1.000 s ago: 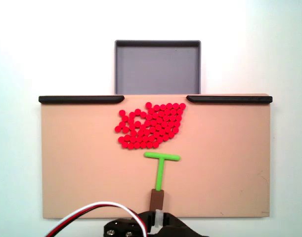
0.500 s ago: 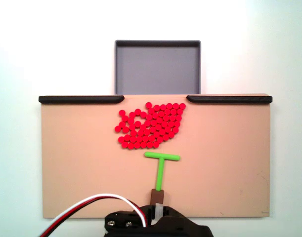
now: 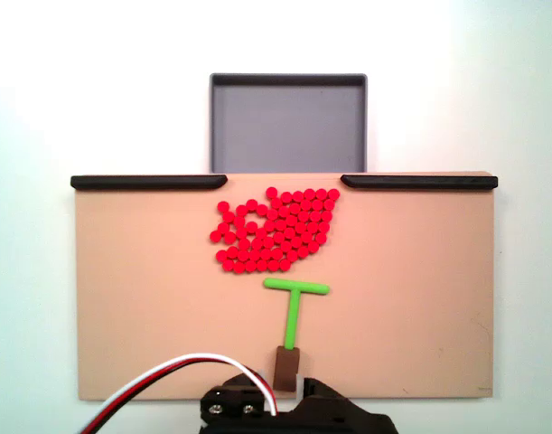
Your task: Grasp a green tool by the dark brown handle.
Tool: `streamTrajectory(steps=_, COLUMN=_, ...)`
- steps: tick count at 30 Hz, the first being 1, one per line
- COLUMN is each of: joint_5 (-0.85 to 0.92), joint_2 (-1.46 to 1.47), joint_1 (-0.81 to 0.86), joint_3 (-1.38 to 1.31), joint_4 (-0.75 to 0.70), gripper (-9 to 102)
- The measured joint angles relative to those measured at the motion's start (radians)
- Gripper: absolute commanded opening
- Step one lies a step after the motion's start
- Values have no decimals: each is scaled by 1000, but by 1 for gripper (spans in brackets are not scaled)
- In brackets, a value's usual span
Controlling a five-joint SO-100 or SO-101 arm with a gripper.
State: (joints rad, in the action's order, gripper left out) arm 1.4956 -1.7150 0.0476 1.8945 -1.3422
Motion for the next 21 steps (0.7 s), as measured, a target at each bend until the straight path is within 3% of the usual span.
streamTrajectory(steps=21, joint_5=-23, joint_2=41, joint_1=20, joint_3=0, joint_4=34, gripper=15)
